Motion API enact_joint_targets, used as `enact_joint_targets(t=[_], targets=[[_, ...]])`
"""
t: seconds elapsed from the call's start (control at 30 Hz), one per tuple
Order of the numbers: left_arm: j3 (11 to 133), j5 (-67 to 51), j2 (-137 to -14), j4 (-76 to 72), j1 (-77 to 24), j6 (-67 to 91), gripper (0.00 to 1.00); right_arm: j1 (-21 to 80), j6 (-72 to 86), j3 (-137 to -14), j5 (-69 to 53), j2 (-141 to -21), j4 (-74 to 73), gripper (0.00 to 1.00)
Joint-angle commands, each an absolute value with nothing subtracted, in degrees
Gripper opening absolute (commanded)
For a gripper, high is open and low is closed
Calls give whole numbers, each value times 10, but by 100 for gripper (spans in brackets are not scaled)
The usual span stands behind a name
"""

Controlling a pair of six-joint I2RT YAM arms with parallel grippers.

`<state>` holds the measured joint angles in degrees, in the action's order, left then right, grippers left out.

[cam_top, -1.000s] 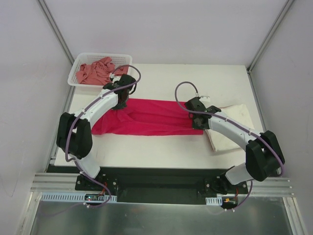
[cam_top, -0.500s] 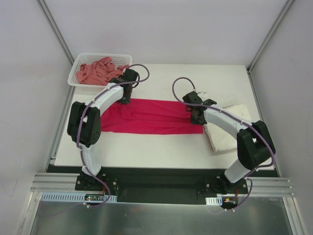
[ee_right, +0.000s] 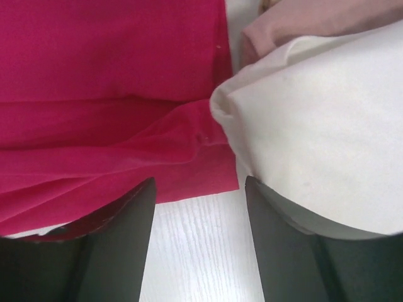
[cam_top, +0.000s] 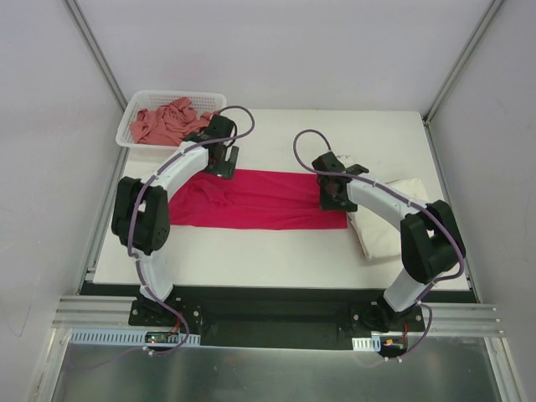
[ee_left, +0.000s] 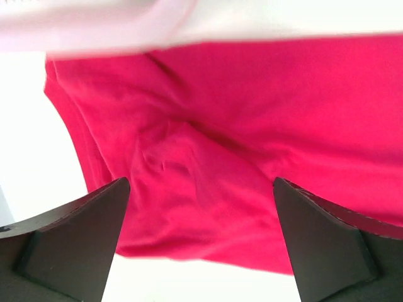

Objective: Fold and stack the t-shirts
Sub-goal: Fold the tshirt

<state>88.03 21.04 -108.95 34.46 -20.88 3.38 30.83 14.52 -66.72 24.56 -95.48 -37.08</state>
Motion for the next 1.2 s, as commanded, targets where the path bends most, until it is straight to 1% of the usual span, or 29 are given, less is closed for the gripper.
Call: enact_joint_targets(t=[0.0,0.03,0.1,0.13,0.23,0.3,0.37,0.47,0.5,0.53,0.6,0.7,0.8,0.93,1.17], targets=[[797,142,-959,353,-207,130,99,335,88,-669,185,-916,-344,68],[778,140,-944,351,-207,173,99,341,81,-668,148,-915,-338,75],[715,141,-901,344,-207,212,99,356,69,-665,104,-915,-309,84],[694,150,-887,341,-207,247,99,360,69,-664,72,-916,-300,99],[614,159,-839,318,-205,293,99,375,71,-661,47,-923,-276,100],[567,138,-817,289,-196,298,99,385,69,-664,45,-938,-269,100],[552,114,-817,250,-175,294,99,386,68,-668,45,-950,-267,99],[553,103,-844,229,-148,292,99,385,57,-685,61,-978,-275,100],[562,80,-853,226,-128,290,99,384,55,-692,67,-990,-287,100],[565,75,-862,223,-119,289,99,384,54,-700,80,-996,-292,97],[574,57,-889,216,-91,289,99,382,61,-707,85,-1008,-306,97],[584,34,-918,206,-61,292,99,381,76,-699,76,-1004,-310,97],[588,31,-939,199,-44,294,99,380,73,-696,79,-1004,-303,97],[584,25,-961,197,-32,307,99,362,76,-712,70,-1033,-293,97],[570,40,-956,196,-26,314,99,306,53,-769,57,-1089,-235,97]])
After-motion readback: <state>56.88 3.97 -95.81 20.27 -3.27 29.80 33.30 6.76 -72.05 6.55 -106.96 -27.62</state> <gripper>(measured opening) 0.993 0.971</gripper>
